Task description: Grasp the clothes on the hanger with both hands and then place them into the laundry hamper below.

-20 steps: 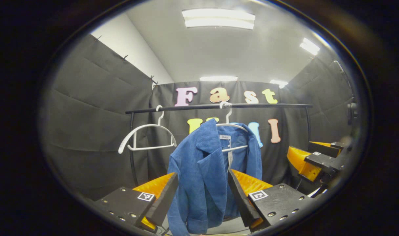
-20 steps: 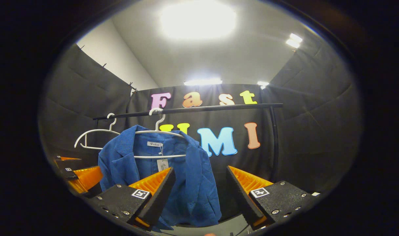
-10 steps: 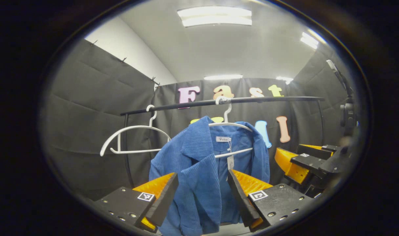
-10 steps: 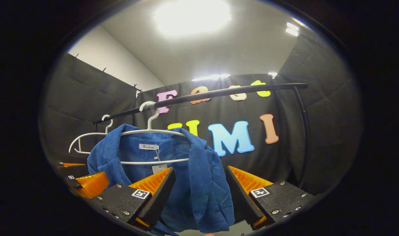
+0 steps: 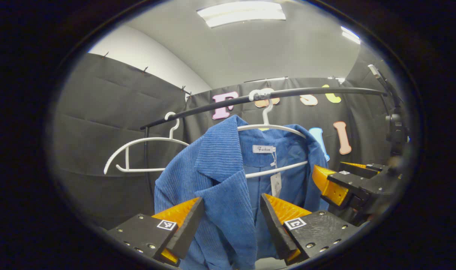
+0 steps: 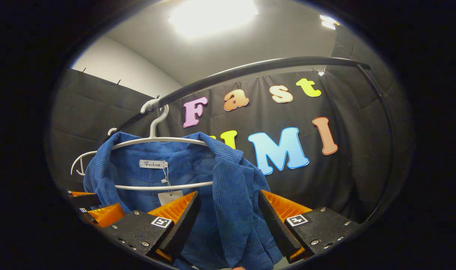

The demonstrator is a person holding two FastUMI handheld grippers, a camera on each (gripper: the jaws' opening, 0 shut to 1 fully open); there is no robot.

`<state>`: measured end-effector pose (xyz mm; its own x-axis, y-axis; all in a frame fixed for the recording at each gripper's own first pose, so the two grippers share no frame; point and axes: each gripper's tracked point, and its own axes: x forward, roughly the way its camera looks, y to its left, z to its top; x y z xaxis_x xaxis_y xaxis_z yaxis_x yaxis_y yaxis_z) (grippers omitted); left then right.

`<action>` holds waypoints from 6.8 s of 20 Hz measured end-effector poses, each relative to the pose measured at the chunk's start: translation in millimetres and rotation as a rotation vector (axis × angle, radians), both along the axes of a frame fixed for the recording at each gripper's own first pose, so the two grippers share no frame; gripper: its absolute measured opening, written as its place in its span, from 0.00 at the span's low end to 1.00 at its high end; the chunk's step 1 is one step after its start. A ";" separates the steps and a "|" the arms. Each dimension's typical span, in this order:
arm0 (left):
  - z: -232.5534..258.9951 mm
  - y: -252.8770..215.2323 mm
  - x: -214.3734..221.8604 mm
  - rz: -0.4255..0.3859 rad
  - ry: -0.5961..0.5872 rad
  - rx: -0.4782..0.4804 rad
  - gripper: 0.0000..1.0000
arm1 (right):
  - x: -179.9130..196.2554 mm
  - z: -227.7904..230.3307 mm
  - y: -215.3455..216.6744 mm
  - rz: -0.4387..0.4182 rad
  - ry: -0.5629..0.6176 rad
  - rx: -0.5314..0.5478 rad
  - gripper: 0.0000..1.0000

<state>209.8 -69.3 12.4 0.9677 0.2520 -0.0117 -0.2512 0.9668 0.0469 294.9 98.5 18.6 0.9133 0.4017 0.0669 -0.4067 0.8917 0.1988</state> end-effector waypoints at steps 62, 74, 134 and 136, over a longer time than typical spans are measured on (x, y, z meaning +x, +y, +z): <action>54.0 162.0 34.4 0.029 -0.005 0.039 0.01 | 137.2 -46.4 -40.9 -0.077 0.057 -0.012 0.02; 3.3 170.6 -20.9 0.092 0.039 -0.034 0.01 | 73.0 -80.6 -23.6 0.022 0.128 -0.085 0.02; -344.2 14.9 -228.7 -0.330 0.702 -0.235 0.01 | -320.1 -336.5 12.8 0.148 0.671 -0.518 0.05; -356.9 13.8 -235.9 -0.335 0.738 -0.248 0.07 | -331.9 -348.0 10.5 0.159 0.720 -0.528 0.10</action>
